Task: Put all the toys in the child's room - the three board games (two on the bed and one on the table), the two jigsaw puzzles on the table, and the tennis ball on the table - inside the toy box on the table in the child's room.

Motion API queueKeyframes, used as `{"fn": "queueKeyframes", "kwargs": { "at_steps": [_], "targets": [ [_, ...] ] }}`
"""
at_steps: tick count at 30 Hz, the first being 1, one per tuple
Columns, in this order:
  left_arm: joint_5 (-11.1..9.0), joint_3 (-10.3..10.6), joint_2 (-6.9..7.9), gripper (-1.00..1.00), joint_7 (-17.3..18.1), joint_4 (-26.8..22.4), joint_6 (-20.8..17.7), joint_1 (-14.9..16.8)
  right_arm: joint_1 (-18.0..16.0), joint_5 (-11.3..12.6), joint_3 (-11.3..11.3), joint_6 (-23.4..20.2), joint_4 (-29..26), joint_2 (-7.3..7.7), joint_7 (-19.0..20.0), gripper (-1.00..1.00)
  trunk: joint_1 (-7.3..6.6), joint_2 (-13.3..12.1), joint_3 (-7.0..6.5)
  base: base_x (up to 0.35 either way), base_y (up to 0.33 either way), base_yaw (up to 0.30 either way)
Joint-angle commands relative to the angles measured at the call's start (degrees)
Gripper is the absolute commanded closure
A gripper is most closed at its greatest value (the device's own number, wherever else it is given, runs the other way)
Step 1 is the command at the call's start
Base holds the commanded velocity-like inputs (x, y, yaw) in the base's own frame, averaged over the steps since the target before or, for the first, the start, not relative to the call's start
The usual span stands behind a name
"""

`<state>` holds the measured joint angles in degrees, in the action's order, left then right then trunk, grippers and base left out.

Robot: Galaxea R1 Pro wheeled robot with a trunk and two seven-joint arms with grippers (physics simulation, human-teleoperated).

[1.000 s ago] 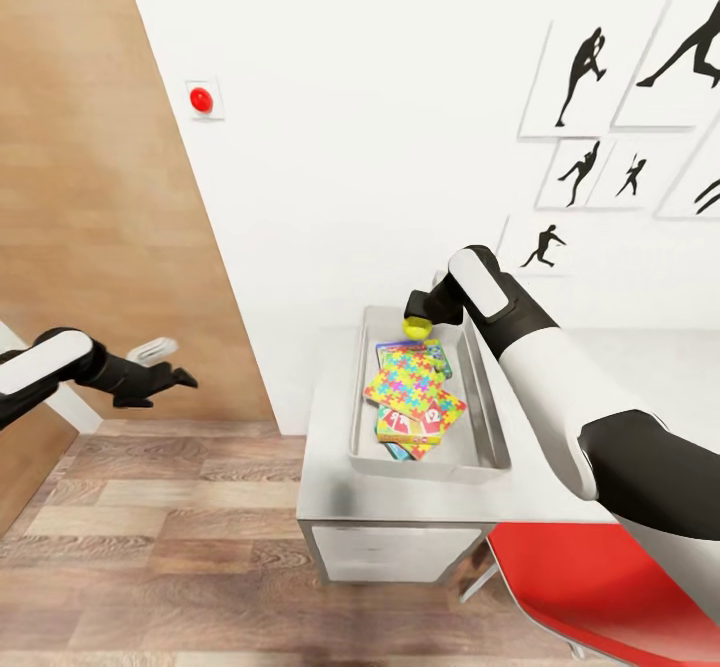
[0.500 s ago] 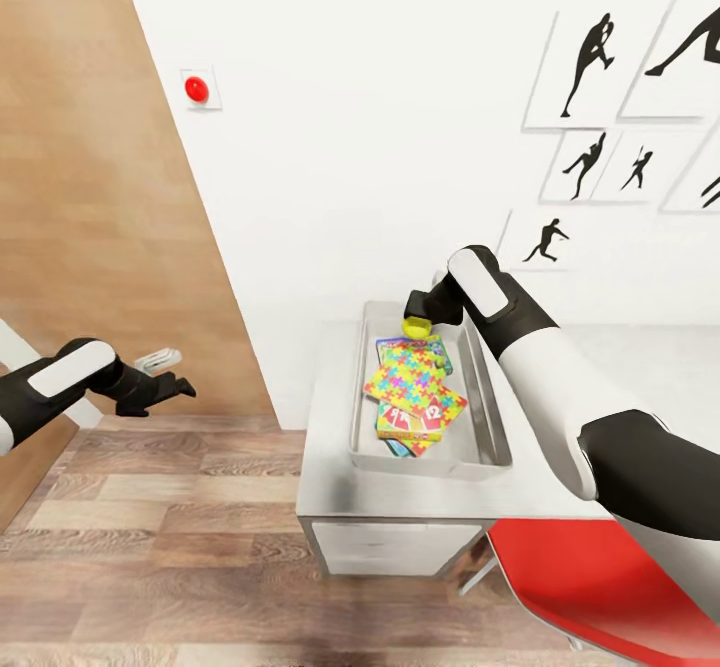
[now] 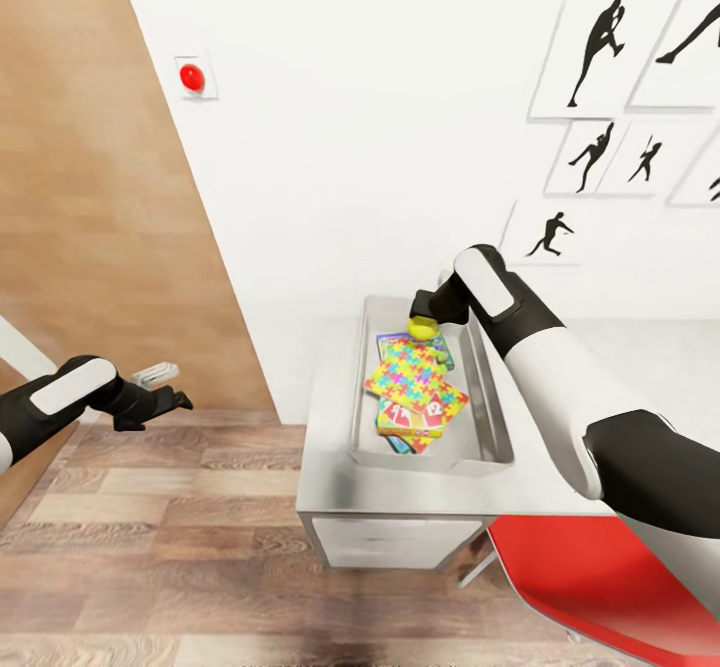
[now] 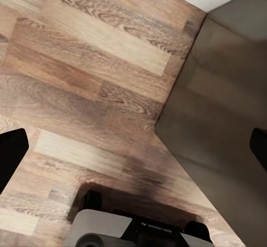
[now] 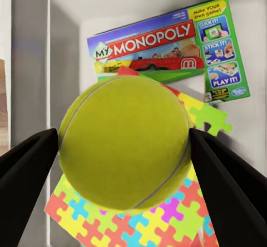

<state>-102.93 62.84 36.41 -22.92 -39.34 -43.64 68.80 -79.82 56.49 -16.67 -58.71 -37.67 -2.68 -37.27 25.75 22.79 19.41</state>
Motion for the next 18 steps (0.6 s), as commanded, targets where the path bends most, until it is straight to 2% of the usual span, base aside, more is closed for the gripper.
{"fn": "queueKeyframes", "kwargs": {
  "at_steps": [1,10,14,18],
  "targets": [
    [-0.60,0.35,0.07,-1.00,-0.46,-0.13,0.15,0.12,-0.07,0.60,-0.17,-0.06,-0.03,0.10,-0.59,1.00,0.03,0.13,0.20,0.000,0.000,0.045],
    [-0.60,0.35,0.22,-1.00,-0.46,-0.13,0.15,0.02,-0.07,0.46,-0.22,0.00,0.33,0.59,-0.99,1.00,0.03,0.13,0.35,0.000,0.000,0.009],
    [-0.16,0.35,0.24,-1.00,-0.44,-0.13,0.14,0.00,-0.07,0.47,-0.23,0.26,0.45,2.45,-1.12,1.00,0.03,0.13,0.36,0.000,0.000,0.000],
    [1.02,0.35,0.24,-1.00,-0.38,-0.13,0.21,0.00,-0.07,0.47,-0.27,0.38,0.48,3.57,-1.17,1.00,0.03,0.13,0.36,0.000,0.000,0.000]
  ]
}}
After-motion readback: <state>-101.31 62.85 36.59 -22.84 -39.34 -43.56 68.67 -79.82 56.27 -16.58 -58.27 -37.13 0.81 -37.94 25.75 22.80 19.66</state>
